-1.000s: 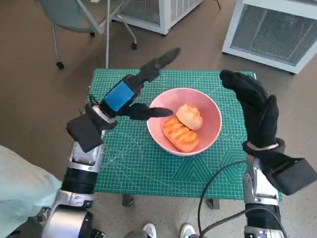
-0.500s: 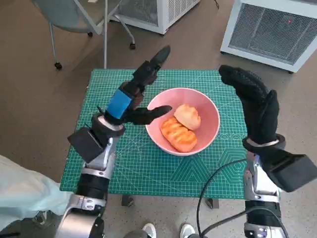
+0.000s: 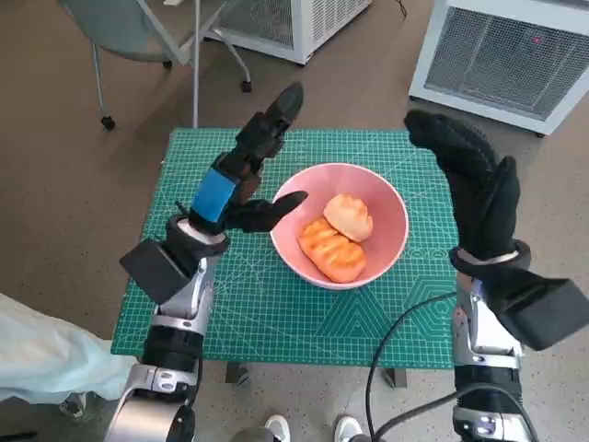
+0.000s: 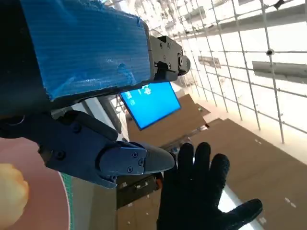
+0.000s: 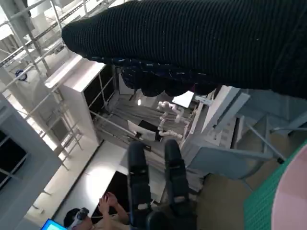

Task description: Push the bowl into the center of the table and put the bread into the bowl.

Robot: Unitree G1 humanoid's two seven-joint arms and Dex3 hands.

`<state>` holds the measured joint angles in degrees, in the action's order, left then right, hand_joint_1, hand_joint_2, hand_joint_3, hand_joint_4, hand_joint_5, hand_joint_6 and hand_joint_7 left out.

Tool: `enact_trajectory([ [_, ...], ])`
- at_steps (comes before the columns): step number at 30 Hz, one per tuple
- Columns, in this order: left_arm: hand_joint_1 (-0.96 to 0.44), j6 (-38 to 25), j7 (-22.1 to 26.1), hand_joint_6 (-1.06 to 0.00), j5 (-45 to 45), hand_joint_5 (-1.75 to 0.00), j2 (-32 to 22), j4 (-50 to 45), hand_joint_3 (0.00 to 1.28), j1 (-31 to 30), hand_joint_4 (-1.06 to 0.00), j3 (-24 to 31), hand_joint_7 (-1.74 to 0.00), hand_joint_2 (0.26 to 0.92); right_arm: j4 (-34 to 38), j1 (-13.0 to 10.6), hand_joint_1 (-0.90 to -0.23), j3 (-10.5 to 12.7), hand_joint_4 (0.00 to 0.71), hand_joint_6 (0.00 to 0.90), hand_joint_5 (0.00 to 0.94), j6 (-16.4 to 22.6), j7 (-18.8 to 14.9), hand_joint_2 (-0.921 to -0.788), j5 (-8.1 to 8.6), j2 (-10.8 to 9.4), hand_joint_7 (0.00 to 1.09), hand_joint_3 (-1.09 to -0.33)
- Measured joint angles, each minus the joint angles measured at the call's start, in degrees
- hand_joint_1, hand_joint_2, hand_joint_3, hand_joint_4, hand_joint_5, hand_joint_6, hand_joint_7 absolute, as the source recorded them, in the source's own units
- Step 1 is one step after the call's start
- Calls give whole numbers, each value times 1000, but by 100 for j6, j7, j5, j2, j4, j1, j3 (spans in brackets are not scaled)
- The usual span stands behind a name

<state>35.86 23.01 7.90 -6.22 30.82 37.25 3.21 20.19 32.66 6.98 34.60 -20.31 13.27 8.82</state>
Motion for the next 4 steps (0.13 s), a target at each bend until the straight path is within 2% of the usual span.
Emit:
enact_trajectory([
  [4,-625,0,-44,-188,4,-25,16,-8,395,-48,-114,0,-74,921,9,9,-715,-11,181,-1,2,-51,0,-921,4,-5,507,-738],
])
